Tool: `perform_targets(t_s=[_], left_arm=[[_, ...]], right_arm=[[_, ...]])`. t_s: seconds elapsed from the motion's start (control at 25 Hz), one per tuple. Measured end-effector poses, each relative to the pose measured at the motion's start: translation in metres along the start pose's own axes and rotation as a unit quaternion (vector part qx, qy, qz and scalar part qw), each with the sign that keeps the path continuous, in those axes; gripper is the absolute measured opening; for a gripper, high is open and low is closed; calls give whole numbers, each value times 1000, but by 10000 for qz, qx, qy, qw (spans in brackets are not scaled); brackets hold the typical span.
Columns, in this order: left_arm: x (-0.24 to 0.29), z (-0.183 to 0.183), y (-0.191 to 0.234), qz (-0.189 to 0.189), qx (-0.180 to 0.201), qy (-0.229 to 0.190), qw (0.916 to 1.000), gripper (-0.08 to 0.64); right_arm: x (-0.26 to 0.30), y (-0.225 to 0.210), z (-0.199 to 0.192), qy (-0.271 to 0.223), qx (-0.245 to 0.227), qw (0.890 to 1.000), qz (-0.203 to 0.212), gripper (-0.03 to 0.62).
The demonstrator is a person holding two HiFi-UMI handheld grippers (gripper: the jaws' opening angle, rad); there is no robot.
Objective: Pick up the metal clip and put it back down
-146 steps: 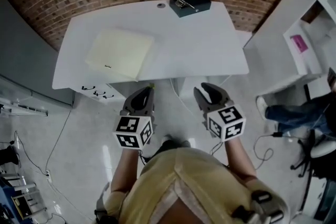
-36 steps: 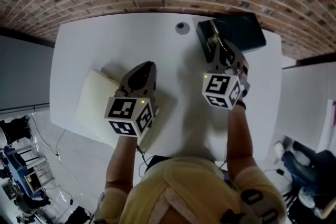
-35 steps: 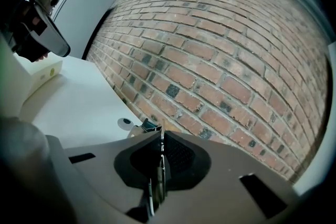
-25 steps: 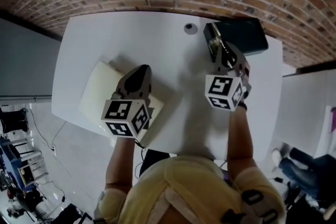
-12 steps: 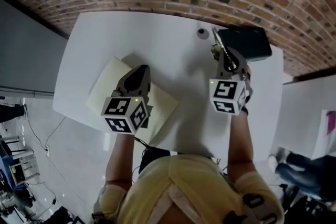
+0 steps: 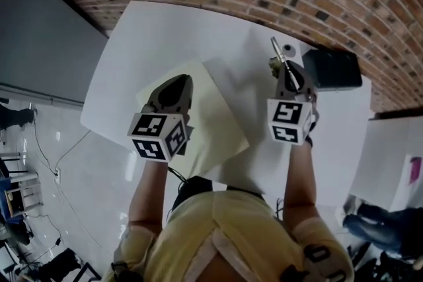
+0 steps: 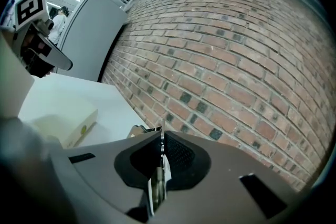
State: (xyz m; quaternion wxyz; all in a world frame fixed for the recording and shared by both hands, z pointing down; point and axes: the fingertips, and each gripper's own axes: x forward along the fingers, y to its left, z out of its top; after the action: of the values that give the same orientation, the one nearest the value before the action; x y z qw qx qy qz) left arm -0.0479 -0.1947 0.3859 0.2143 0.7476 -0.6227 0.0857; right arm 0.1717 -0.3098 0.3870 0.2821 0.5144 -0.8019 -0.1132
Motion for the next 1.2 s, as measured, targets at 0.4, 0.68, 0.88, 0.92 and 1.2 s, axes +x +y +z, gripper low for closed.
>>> perform_targets(t_s=[0.4,0.68,0.88,0.92,1.2], left_arm=[[-35,5,85,392,-141,-152,9990,18],[-53,3,152,686,-360,-182,9968,18],[-55,0,192,777,-462,-135,9958,17],[-54,0,199,781,-474,-137,9957,17],[-49,-1,245,852,-440,-95,9953,18]], right_arm=[[27,68,57,-157,-249,9987,404,6],[53,117,95,-192,-473,9963,696,6],[73,151,117,-224,-564,9944,861,6],[77,158,122,-227,-579,9941,893,6],[103,204,148,-223,-714,9911,1100,6]])
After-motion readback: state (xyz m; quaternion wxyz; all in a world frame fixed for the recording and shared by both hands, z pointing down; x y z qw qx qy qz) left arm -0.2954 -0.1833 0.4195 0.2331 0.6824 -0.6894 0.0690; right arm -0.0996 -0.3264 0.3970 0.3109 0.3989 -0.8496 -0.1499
